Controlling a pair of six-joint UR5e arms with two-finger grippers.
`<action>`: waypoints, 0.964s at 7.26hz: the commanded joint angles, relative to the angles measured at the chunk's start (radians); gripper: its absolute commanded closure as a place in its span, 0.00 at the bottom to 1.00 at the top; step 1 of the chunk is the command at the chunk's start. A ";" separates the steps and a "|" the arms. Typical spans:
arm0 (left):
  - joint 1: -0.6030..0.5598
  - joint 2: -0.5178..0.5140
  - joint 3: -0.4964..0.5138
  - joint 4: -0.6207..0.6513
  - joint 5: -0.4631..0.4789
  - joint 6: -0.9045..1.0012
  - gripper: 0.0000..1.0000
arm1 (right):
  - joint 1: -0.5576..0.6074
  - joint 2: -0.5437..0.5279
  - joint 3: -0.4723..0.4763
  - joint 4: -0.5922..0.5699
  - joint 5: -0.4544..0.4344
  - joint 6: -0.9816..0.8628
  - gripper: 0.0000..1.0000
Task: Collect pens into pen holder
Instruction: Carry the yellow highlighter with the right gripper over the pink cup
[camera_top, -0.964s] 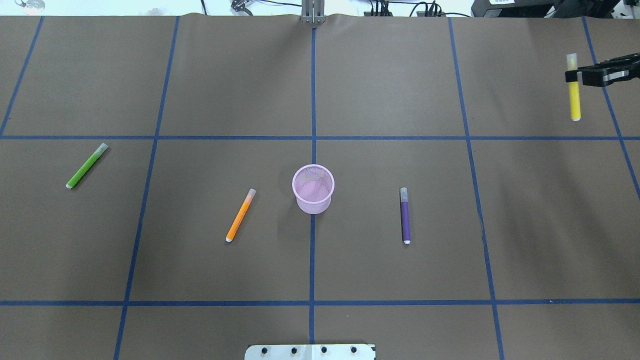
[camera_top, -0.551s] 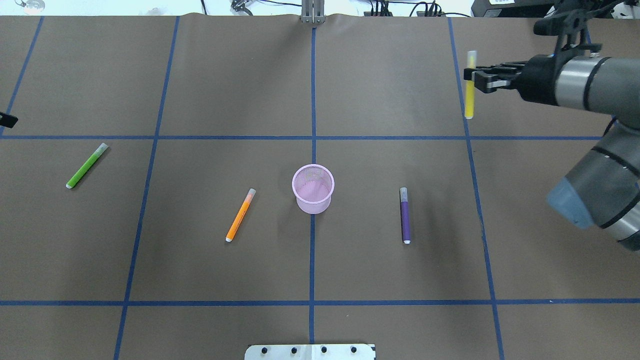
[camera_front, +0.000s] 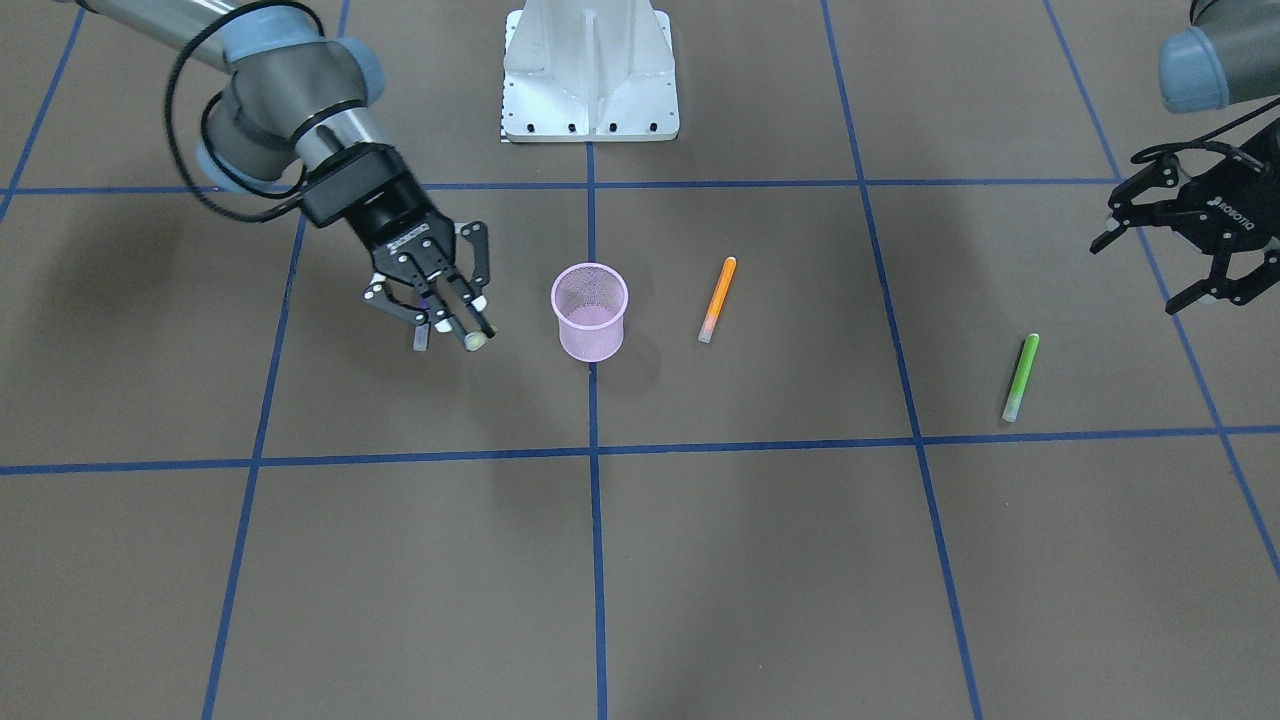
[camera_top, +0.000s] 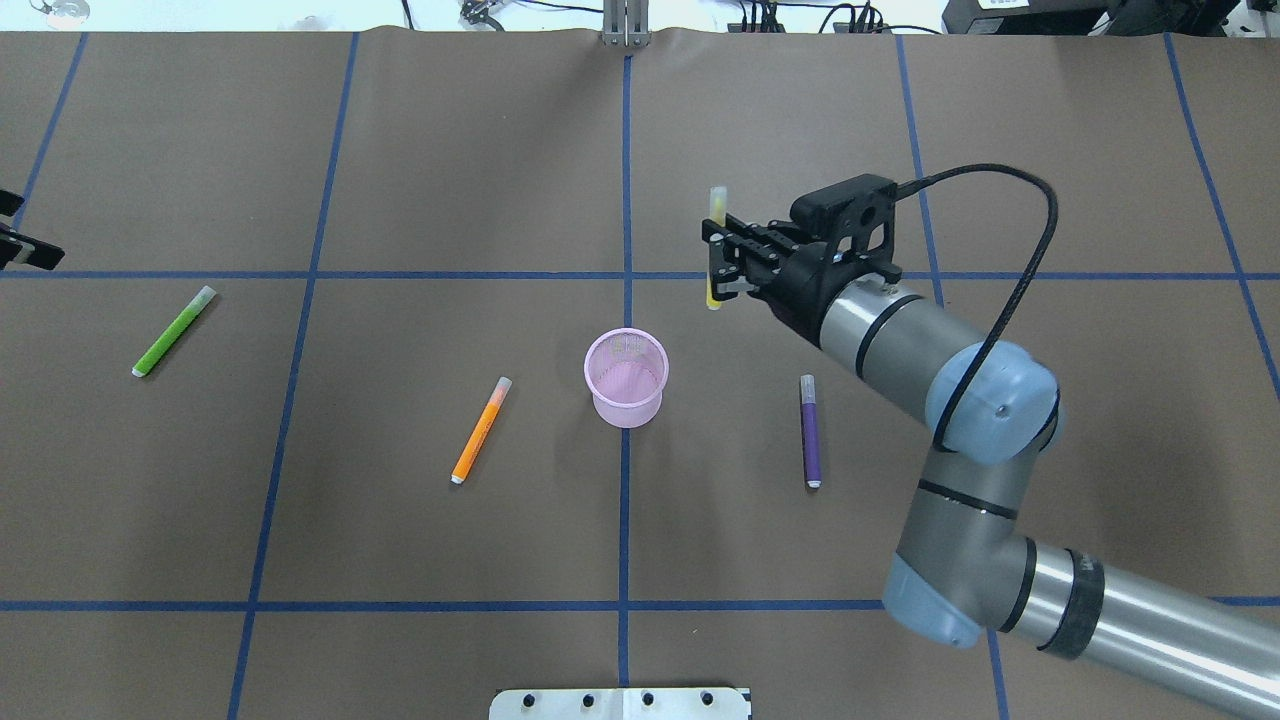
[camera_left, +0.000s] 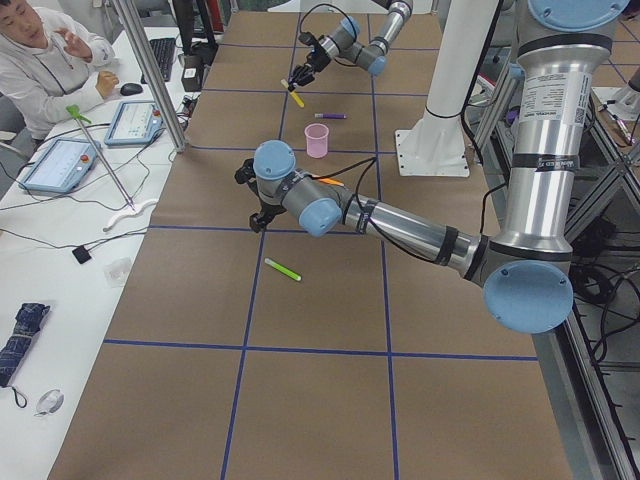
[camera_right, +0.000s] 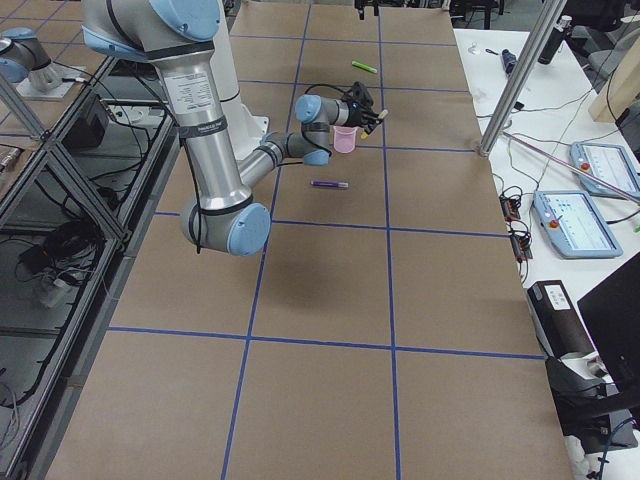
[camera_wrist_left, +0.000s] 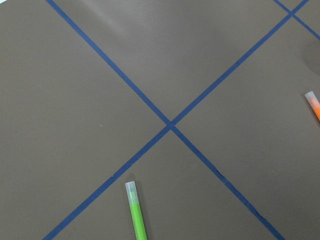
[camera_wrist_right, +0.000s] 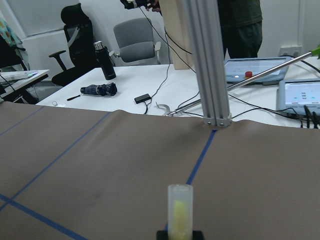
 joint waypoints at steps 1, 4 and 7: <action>0.008 0.000 0.004 0.000 0.002 -0.001 0.00 | -0.128 0.028 -0.005 -0.007 -0.159 -0.015 1.00; 0.009 0.001 0.006 0.000 0.002 0.000 0.00 | -0.179 0.092 -0.039 -0.066 -0.243 -0.038 0.99; 0.009 -0.002 0.007 0.000 0.003 -0.024 0.00 | -0.183 0.115 -0.054 -0.065 -0.254 -0.006 0.01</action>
